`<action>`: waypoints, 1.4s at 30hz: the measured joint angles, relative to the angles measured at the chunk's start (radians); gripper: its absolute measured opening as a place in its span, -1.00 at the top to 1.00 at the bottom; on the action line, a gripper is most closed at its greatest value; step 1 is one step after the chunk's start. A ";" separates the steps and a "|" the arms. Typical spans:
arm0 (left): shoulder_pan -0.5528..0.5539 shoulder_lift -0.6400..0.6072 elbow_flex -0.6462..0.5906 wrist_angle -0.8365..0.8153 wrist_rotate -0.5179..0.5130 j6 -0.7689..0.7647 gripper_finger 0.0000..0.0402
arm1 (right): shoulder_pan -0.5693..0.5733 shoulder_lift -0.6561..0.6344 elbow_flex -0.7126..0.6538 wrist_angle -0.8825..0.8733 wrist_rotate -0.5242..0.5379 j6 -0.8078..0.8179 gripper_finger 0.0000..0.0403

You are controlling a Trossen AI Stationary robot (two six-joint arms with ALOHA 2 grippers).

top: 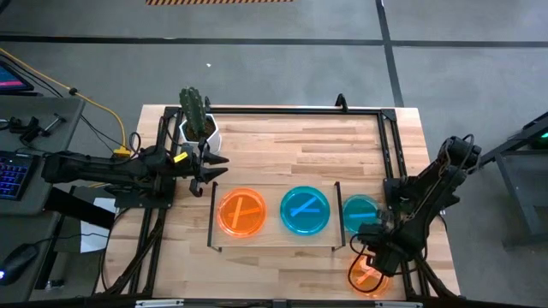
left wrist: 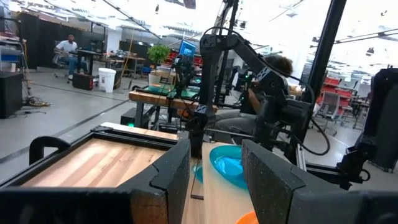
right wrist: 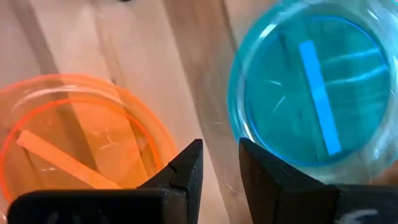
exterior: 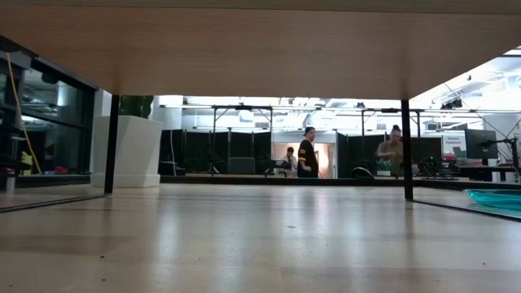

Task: Place and stack plates onto a shelf
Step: Stack the blue transparent plate on top of the blue transparent plate

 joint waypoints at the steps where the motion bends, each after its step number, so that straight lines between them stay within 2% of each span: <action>1: 0.000 0.000 0.000 0.000 0.000 0.000 0.32 | 0.000 0.006 0.000 0.008 0.000 -0.018 0.58; 11: 0.000 0.000 0.000 0.007 0.000 0.000 0.32 | 0.000 0.127 0.000 0.014 0.022 -0.127 0.58; 21: 0.000 0.000 0.000 0.007 0.000 0.000 0.32 | 0.000 0.219 0.000 0.010 0.025 -0.152 0.58; 29: 0.000 0.000 0.000 0.007 0.000 -0.001 0.32 | 0.000 0.232 0.000 -0.009 0.070 -0.143 0.58; 42: 0.000 0.000 0.000 0.007 0.000 0.000 0.32 | -0.002 0.228 -0.046 0.003 0.054 -0.046 0.58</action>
